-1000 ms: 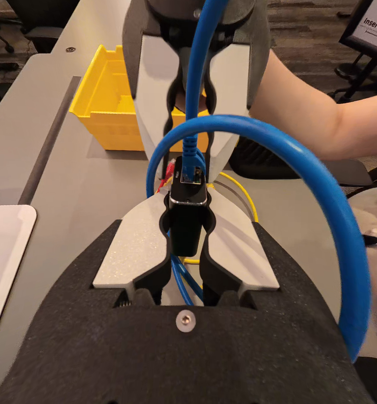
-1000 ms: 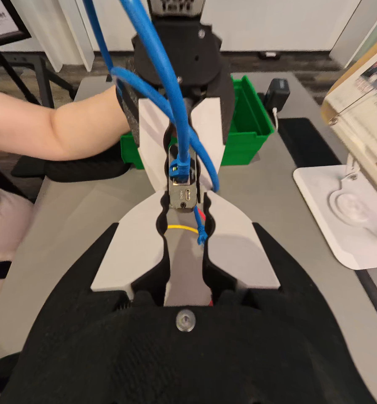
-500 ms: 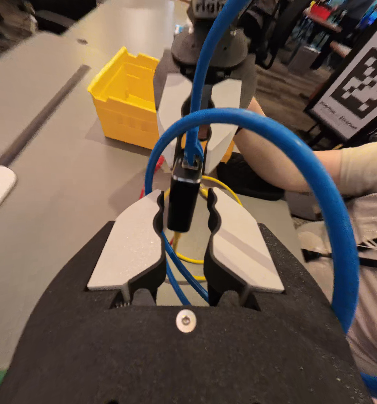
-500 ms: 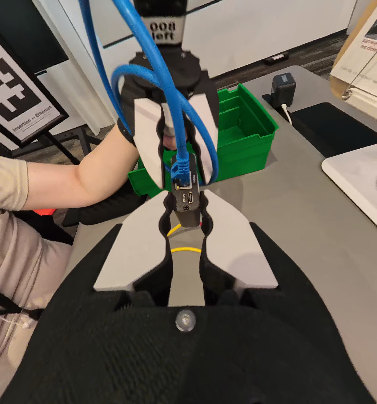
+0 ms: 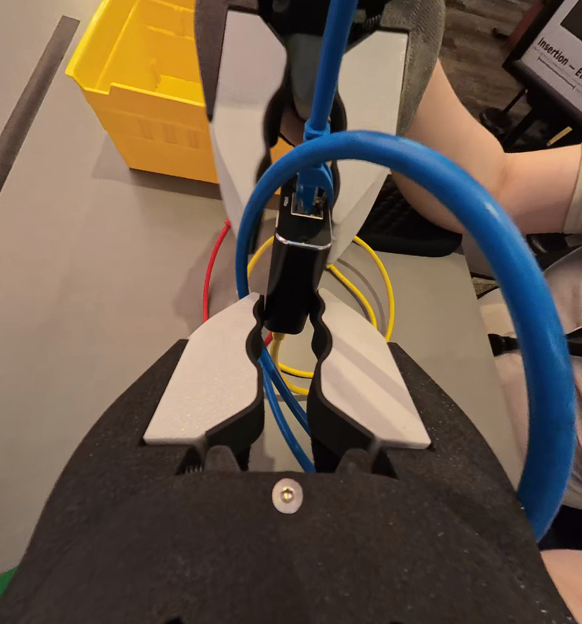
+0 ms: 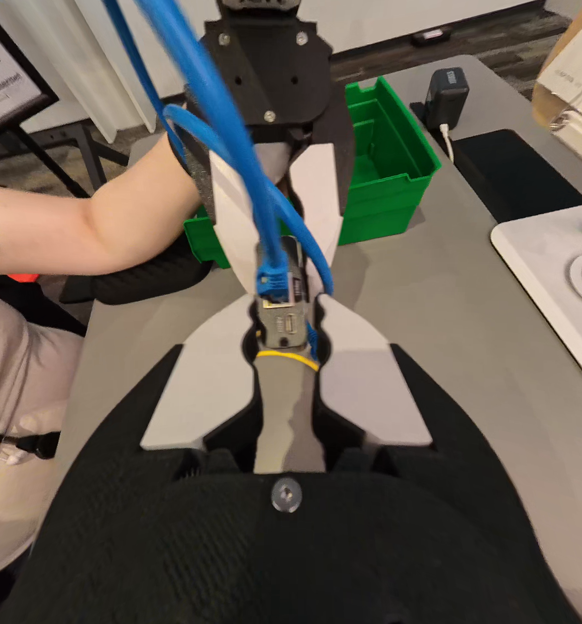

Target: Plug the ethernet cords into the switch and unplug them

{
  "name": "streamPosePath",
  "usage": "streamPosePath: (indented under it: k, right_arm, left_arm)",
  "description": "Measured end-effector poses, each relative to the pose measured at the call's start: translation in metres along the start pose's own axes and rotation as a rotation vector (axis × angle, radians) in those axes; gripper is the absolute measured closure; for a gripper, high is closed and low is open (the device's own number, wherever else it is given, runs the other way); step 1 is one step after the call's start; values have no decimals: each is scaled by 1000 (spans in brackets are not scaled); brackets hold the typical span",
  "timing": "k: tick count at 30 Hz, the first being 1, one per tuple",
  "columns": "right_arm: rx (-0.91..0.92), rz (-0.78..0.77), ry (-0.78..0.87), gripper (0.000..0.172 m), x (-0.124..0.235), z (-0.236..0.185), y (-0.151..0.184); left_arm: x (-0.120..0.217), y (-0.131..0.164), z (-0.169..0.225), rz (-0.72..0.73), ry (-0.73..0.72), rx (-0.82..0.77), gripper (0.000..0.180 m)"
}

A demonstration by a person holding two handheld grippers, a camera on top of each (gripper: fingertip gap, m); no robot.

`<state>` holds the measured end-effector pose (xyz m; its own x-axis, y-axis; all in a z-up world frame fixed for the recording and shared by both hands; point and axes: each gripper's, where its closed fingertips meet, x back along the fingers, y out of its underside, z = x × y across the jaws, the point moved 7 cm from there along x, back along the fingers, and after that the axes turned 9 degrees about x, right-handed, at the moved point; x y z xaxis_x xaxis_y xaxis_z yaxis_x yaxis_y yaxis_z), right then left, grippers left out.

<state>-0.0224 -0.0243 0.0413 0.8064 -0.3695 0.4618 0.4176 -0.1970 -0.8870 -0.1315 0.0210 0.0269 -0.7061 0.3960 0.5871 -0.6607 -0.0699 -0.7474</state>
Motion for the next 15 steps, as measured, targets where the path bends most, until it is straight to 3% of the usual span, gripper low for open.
streamPosePath:
  k: [4, 6, 11, 15]
  right_arm:
    - [-80, 20, 22, 146, -1, 10, 0]
    - [-151, 60, 47, 146, 1, 18, 0]
    - [-392, 167, 77, 146, 9, 38, 10]
    - [-534, 258, 129, 146, 19, 52, 20]
  left_arm:
    - [7, -2, -8, 43, -34, 36, 155]
    - [23, -7, -18, 133, -102, 89, 143]
    - [87, -18, -50, 544, -557, 252, 140]
    - [125, -21, -36, 800, -769, 147, 112]
